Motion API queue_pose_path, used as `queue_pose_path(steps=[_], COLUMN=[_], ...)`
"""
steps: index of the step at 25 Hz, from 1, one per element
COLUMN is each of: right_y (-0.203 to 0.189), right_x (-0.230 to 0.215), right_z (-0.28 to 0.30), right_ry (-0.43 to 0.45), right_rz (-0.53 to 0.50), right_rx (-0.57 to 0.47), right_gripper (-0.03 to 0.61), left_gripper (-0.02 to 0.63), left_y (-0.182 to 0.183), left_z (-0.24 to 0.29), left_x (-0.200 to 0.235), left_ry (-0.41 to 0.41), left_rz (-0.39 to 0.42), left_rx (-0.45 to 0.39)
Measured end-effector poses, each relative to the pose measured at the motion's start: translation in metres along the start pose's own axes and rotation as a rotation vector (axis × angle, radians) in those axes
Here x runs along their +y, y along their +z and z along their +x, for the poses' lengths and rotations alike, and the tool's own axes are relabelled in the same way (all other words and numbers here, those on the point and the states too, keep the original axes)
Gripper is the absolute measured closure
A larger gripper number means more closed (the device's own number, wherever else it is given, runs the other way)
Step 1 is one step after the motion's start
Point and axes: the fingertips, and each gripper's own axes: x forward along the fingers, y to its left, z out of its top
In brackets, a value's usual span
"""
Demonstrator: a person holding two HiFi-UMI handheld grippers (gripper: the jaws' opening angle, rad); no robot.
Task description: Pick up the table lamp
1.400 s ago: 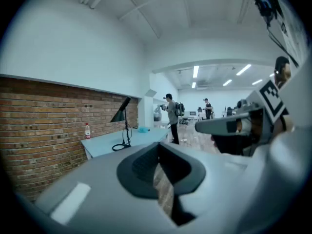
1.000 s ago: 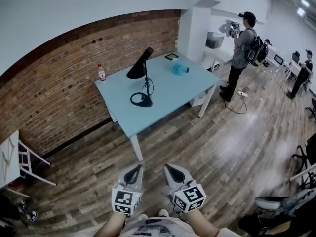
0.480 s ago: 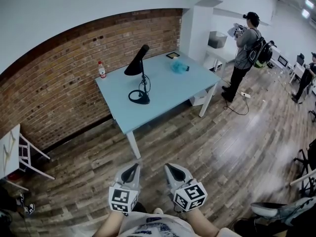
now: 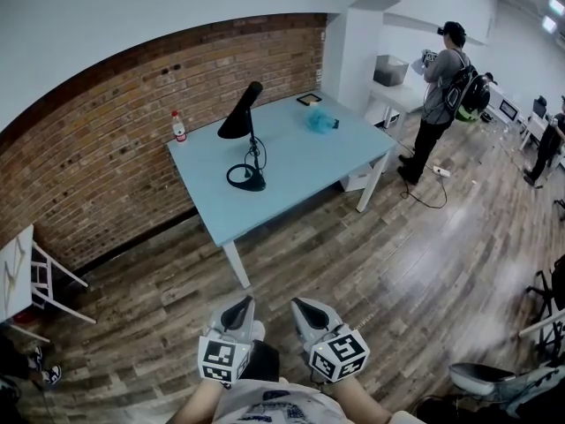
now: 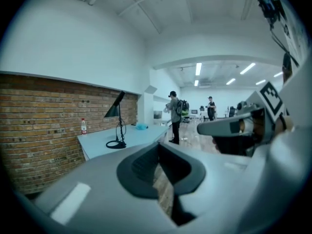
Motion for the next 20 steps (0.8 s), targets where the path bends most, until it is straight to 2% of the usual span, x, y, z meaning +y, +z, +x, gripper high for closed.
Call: queue_pose_path(steps=[7, 12, 20], right_y=[-0.003, 0.02, 0.064], right_x=[-0.036, -0.064, -0.105], right_z=[0.05, 0.111, 0.212], right_ry=[-0.008, -0.01, -0.01], right_rz=[0.021, 0.007, -0.019], right_rx=[0.026, 0.022, 0.001], right_gripper=[0.58, 0.58, 0.58], left_gripper=[0.621, 0.621, 0.621], left_y=[0.003, 0.015, 0.044], left_z=[0.054, 0.103, 0.176], left_x=[0.028, 0.069, 0.148], left_ry=[-0.031, -0.066, -0.064], left_rz=[0.005, -0.001, 0.023], left_rx=[-0.012, -0.006, -0.011])
